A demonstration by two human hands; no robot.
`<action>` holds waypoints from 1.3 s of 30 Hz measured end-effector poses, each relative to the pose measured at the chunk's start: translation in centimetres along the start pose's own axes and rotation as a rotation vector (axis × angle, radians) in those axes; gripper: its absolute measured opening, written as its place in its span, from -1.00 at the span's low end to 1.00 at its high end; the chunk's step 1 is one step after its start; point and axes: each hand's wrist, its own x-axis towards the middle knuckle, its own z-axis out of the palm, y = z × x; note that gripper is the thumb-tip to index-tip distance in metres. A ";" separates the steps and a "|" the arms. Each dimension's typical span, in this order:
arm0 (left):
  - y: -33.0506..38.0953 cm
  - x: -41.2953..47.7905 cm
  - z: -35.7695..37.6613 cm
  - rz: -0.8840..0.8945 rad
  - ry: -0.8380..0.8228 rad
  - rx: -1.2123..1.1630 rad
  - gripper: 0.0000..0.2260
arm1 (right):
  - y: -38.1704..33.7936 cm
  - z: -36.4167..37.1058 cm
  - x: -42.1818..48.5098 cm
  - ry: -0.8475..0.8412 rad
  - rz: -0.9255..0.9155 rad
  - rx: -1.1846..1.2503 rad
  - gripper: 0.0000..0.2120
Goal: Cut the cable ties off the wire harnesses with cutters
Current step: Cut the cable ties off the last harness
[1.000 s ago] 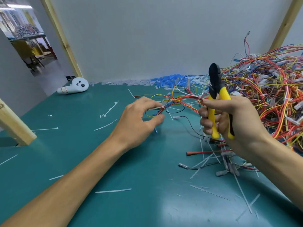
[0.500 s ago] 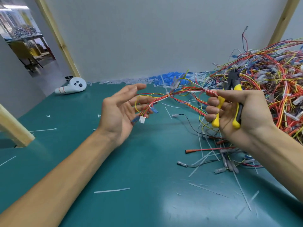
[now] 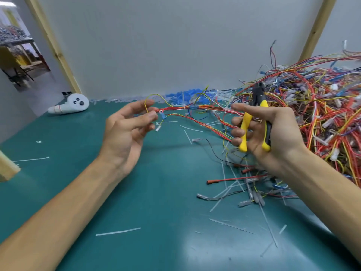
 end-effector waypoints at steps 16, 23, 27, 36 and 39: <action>0.4 -0.1 0.0 -0.170 0.042 -0.547 -0.80 | 0.3 -0.8 0.6 0.069 -0.039 -0.101 -0.70; -0.6 -0.7 1.2 -0.189 -0.058 -0.269 -0.70 | 0.4 -0.8 0.5 0.081 -0.031 -0.126 -0.81; 0.0 -0.5 0.8 -0.195 0.069 -0.257 -0.88 | 0.0 -0.6 0.5 0.152 -0.172 -0.133 -0.83; 0.1 -0.8 1.0 -0.139 0.012 -0.383 -0.82 | 0.5 -0.3 0.0 0.008 0.010 -0.398 -0.86; -1.1 -1.8 2.2 -0.215 -0.213 -0.189 -0.64 | 1.2 0.2 -0.6 -0.172 0.079 -0.416 -0.80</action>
